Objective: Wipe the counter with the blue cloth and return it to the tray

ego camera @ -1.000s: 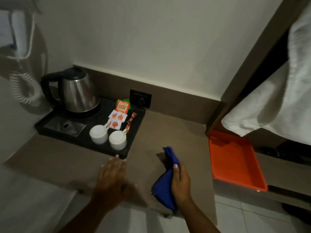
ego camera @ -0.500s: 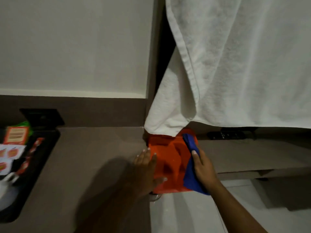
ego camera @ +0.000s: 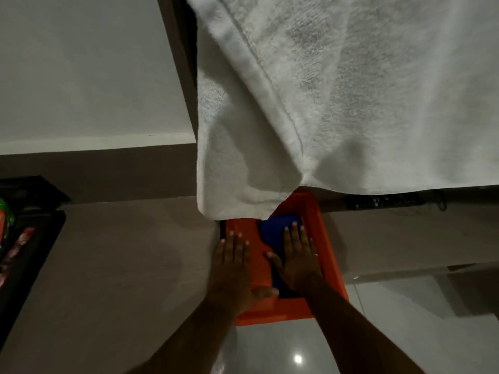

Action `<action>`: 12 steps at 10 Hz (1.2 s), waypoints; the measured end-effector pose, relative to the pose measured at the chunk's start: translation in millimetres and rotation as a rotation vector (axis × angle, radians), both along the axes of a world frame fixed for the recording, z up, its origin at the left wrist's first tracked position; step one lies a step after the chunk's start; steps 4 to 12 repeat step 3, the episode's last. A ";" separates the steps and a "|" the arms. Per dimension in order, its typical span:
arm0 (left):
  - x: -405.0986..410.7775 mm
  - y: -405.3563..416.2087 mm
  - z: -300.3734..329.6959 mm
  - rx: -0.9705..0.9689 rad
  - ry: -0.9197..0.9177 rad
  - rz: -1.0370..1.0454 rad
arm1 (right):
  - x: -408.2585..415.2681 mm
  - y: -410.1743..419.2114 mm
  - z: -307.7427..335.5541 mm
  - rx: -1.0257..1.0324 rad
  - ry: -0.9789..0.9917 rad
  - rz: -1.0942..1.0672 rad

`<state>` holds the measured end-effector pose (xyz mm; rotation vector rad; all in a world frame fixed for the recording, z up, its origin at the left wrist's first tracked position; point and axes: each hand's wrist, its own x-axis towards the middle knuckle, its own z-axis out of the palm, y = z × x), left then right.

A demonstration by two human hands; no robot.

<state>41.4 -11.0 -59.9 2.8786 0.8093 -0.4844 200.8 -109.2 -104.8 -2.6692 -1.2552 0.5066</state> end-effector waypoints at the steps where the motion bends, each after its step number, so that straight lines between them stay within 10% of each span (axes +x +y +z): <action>1: -3.7 3.9 6.3 -0.016 -0.038 -0.052 | 0.9 -5.4 18.8 -0.006 0.043 0.011; 3: -47.1 6.5 70.4 -0.065 -0.267 0.015 | -29.2 -27.7 102.7 0.142 -0.103 0.017; 12: -47.1 6.5 70.4 -0.065 -0.267 0.015 | -29.2 -27.7 102.7 0.142 -0.103 0.017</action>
